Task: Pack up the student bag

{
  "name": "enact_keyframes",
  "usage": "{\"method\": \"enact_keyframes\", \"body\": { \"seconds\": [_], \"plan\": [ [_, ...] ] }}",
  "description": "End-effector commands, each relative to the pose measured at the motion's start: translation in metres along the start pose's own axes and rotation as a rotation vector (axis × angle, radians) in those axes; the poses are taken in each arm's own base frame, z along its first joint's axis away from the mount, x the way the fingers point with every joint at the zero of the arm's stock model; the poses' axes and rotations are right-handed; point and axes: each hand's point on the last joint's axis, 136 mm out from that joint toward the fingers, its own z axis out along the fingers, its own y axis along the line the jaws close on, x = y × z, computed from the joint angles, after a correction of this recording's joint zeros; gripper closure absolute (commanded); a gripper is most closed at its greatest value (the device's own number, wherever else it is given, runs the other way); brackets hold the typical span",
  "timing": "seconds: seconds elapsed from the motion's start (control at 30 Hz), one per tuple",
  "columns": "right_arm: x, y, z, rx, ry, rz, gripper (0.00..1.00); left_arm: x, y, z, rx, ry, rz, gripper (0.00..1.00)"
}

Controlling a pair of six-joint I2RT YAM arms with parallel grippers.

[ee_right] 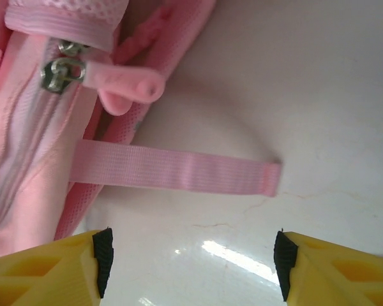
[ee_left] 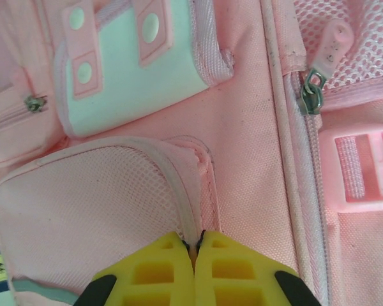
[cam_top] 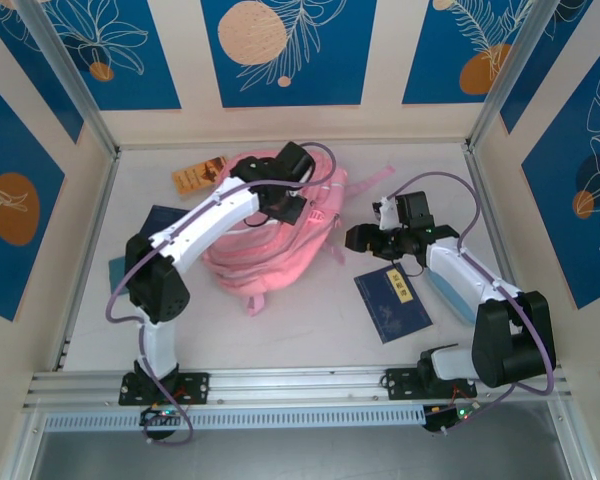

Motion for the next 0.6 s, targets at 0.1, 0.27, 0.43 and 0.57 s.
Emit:
{"method": "enact_keyframes", "body": {
  "seconds": [0.1, 0.27, 0.43, 0.57],
  "plan": [
    [-0.024, 0.062, -0.017, -0.242, -0.021, -0.169, 0.29, -0.022, 0.006, -0.055, 0.045, -0.156, 0.104, 1.00],
    [-0.025, 0.071, -0.014, -0.323, 0.017, -0.221, 0.30, -0.031, 0.011, -0.068, 0.051, -0.208, 0.083, 1.00],
    [-0.025, 0.068, -0.010, -0.366, 0.037, -0.233, 0.36, -0.034, 0.016, -0.070, 0.042, -0.221, 0.053, 1.00],
    [-0.022, 0.064, -0.009, -0.372, 0.039, -0.222, 0.41, -0.034, 0.018, -0.065, 0.028, -0.211, 0.029, 1.00]
  ]
}}
